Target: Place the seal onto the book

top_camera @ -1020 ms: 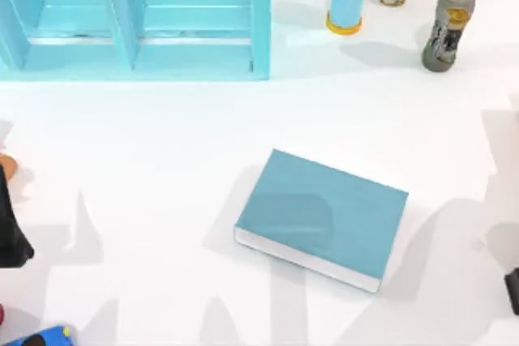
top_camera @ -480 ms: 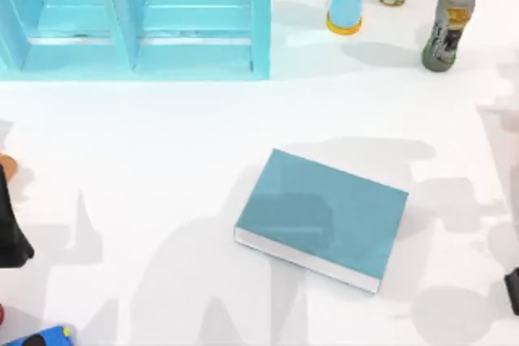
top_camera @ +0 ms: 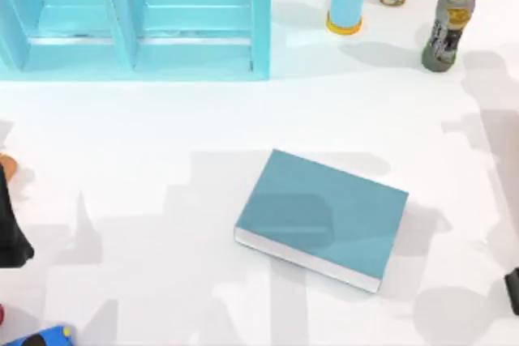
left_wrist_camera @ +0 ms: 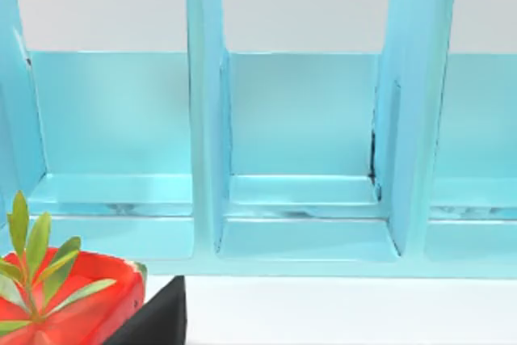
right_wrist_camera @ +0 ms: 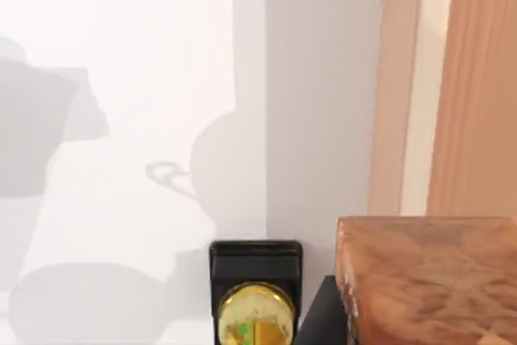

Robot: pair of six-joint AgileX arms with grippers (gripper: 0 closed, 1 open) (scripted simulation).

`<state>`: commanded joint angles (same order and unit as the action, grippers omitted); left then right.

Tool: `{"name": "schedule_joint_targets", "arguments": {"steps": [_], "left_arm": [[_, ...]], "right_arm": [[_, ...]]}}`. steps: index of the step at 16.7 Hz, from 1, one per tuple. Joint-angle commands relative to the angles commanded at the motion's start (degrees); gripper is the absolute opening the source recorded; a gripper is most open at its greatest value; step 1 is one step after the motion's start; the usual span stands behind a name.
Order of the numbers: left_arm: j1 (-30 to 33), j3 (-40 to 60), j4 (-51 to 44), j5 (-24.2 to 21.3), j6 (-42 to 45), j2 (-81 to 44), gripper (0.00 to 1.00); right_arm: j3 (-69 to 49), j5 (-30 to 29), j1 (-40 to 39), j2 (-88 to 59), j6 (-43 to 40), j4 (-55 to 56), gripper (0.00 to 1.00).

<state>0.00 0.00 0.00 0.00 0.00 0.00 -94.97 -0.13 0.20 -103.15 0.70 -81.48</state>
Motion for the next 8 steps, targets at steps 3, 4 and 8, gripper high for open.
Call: {"name": "schedule_joint_targets", "arguments": {"steps": [3,4,8], "left_arm": [[0.00,0.00,0.00,0.00,0.00,0.00,1.00],[0.00,0.00,0.00,0.00,0.00,0.00,1.00],[0.00,0.00,0.00,0.00,0.00,0.00,1.00]], "right_arm": [[-0.19,0.20,0.11,-0.01,0.17,0.11,0.00],[-0.57,0.20,-0.51,-0.44,0.80,0.25,0.00],[-2.02,0.12,-7.99,-5.13,8.35,2.75,0.00]]}}
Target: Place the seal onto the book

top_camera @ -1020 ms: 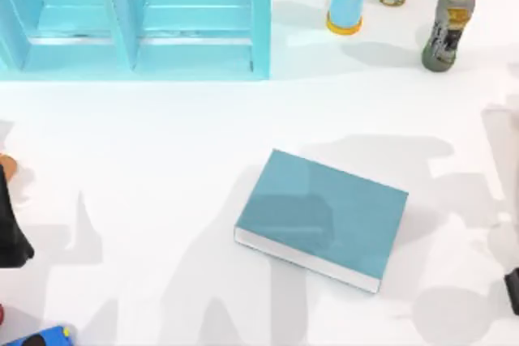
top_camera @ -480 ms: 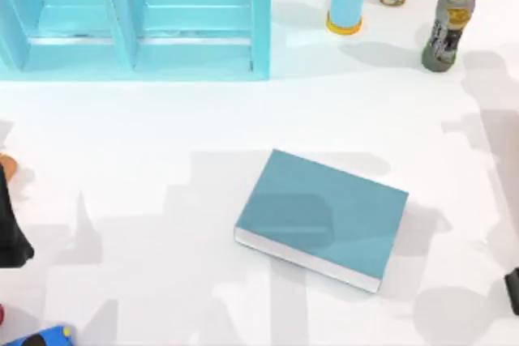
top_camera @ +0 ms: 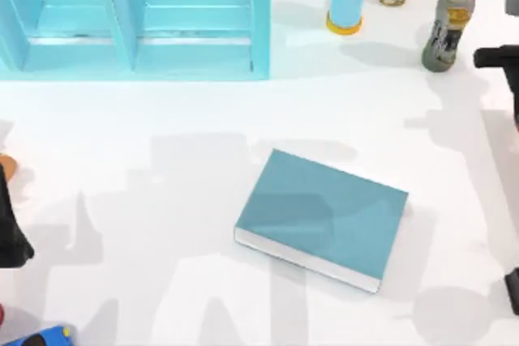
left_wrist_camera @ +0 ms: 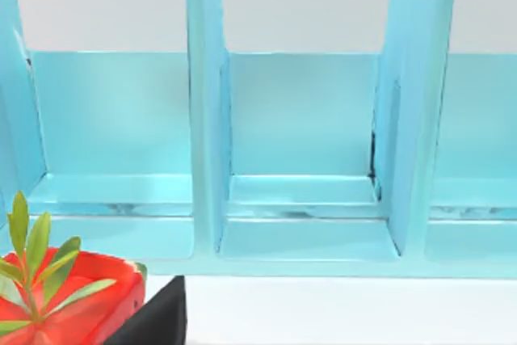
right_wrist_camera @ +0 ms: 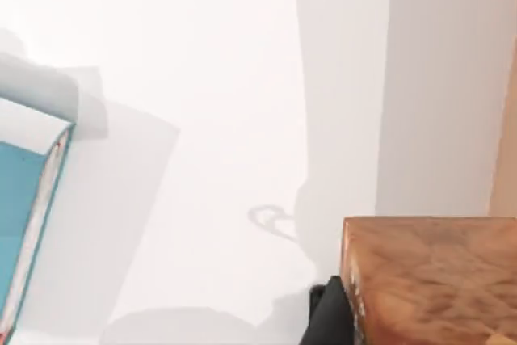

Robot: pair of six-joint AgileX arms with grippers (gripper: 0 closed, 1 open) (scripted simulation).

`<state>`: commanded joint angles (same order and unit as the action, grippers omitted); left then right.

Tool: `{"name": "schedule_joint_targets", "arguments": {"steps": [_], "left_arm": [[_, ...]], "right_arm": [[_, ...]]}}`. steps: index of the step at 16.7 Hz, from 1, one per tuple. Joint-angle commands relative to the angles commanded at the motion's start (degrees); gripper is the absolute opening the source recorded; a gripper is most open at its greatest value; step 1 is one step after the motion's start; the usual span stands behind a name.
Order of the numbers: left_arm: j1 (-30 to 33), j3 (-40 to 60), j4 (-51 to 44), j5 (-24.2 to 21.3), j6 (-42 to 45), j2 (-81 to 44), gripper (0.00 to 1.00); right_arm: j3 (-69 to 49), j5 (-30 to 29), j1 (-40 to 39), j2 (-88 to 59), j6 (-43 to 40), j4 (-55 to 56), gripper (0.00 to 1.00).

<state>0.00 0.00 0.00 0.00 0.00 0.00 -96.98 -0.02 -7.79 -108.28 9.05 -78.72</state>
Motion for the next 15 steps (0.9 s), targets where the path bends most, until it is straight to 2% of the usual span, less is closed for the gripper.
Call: {"name": "schedule_joint_targets", "arguments": {"steps": [10,15], "left_arm": [[0.00,0.00,0.00,0.00,0.00,0.00,1.00],[0.00,0.00,0.00,0.00,0.00,0.00,1.00]], "right_arm": [[-2.12,-0.19,-26.83,-10.07,26.99,7.59,0.00],[-2.09,-0.25,-31.00,-12.33,31.16,10.26,0.00]]}}
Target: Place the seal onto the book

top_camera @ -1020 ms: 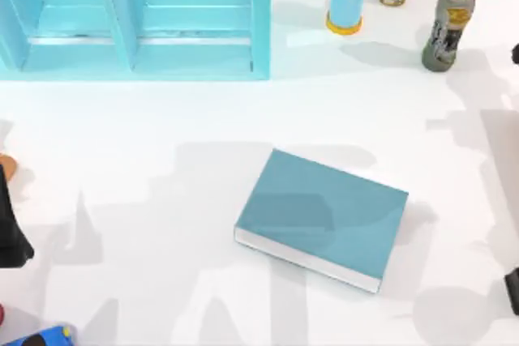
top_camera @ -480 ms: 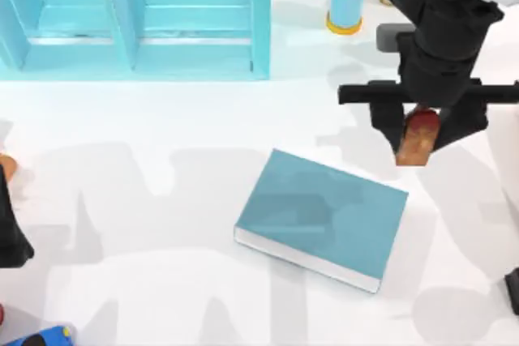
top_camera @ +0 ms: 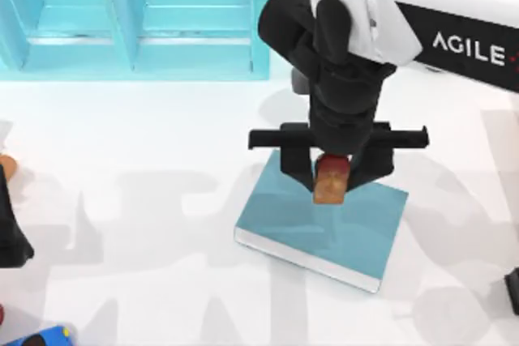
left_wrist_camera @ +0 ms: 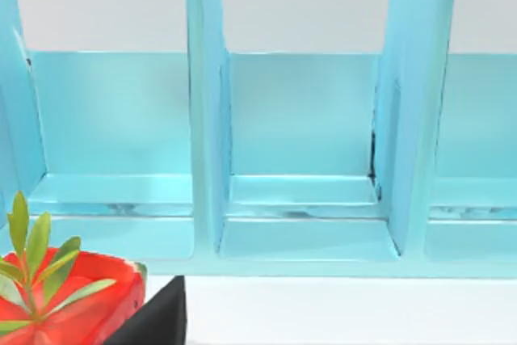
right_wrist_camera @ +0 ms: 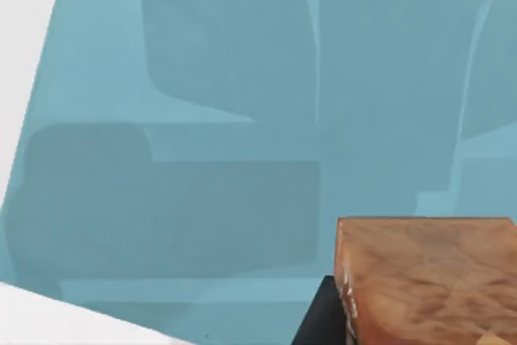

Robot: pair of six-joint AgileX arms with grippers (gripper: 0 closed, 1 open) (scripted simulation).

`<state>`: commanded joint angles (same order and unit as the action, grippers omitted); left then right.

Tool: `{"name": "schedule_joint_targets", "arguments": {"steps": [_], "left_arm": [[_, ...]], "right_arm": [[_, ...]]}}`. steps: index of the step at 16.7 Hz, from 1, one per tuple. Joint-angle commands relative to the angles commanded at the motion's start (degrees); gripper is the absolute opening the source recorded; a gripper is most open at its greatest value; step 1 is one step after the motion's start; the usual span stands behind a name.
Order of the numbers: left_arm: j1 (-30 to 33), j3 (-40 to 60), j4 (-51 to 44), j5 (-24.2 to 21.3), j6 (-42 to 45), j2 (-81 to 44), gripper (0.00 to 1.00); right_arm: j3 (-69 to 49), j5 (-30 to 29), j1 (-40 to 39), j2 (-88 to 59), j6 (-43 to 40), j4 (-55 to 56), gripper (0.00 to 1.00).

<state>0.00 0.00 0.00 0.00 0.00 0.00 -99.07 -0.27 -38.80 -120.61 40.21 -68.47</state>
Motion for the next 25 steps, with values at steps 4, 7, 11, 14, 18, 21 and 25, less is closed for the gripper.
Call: {"name": "schedule_joint_targets", "arguments": {"steps": [4,7,11,14,18,21,25], "left_arm": [[0.00,0.00,0.00,0.00,0.00,0.00,1.00],[0.00,0.00,0.00,0.00,0.00,0.00,1.00],[0.00,0.00,0.00,0.00,0.00,0.00,1.00],[0.00,0.00,0.00,0.00,0.00,0.00,1.00],[0.00,0.00,0.00,0.00,0.00,0.00,1.00],[0.00,0.00,0.00,0.00,0.00,0.00,1.00],[0.00,0.00,0.00,0.00,0.00,0.00,1.00]], "right_arm": [[-0.35,0.07,0.11,0.17,0.02,-0.54,0.00],[-0.90,0.00,0.01,0.16,-0.01,-1.06,0.00],[-0.90,0.00,0.01,0.16,-0.01,-1.06,0.15],[-0.90,0.00,0.01,0.16,-0.01,-1.06,0.38],[-0.90,0.00,0.01,0.16,-0.01,-1.06,0.68],[-0.90,0.00,0.01,0.16,-0.01,-1.06,0.90],[-0.90,0.00,0.01,0.16,-0.01,-1.06,1.00]]}}
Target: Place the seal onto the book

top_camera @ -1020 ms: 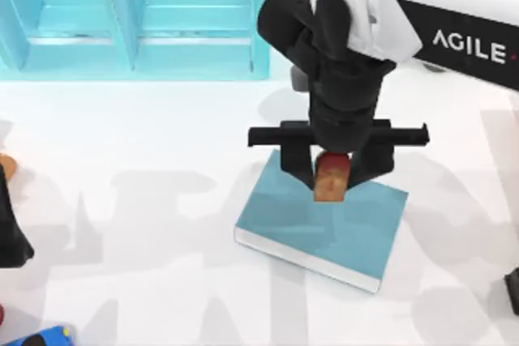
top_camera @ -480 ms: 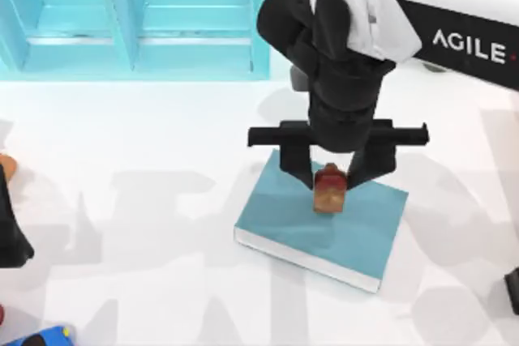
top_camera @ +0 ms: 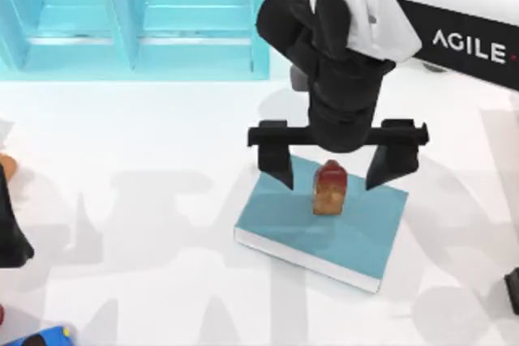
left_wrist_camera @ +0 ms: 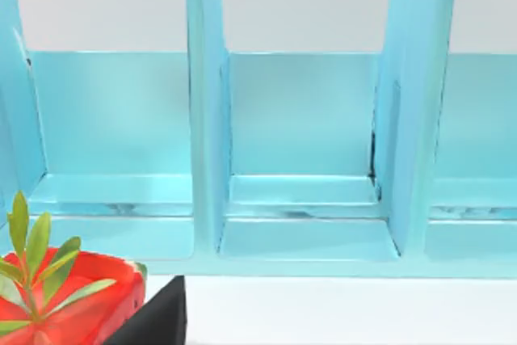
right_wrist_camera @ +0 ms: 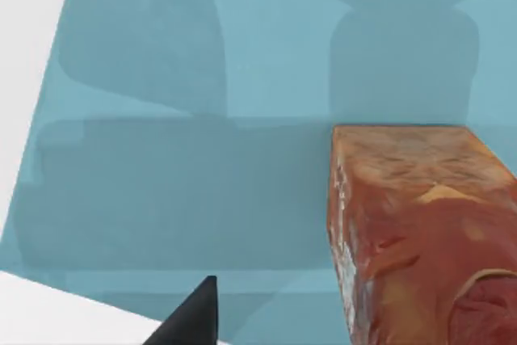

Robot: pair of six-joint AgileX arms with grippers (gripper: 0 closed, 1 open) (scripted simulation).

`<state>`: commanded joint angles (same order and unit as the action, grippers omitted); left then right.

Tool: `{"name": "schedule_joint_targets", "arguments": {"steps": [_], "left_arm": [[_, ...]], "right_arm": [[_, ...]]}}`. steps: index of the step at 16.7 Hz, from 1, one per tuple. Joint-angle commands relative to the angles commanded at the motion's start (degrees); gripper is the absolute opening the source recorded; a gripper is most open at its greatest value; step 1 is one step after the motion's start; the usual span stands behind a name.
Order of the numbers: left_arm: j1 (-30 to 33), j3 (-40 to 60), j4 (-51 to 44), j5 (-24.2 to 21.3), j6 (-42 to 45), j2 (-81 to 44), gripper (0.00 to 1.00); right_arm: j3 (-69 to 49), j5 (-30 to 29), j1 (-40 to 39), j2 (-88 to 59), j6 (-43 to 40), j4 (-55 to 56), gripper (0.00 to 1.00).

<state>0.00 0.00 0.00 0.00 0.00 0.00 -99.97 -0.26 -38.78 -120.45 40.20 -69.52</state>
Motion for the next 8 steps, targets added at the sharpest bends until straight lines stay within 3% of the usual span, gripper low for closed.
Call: {"name": "schedule_joint_targets", "arguments": {"steps": [8], "left_arm": [[0.00,0.00,0.00,0.00,0.00,0.00,1.00]], "right_arm": [[-0.80,-0.01,0.07,0.03,0.00,-0.85,1.00]]}}
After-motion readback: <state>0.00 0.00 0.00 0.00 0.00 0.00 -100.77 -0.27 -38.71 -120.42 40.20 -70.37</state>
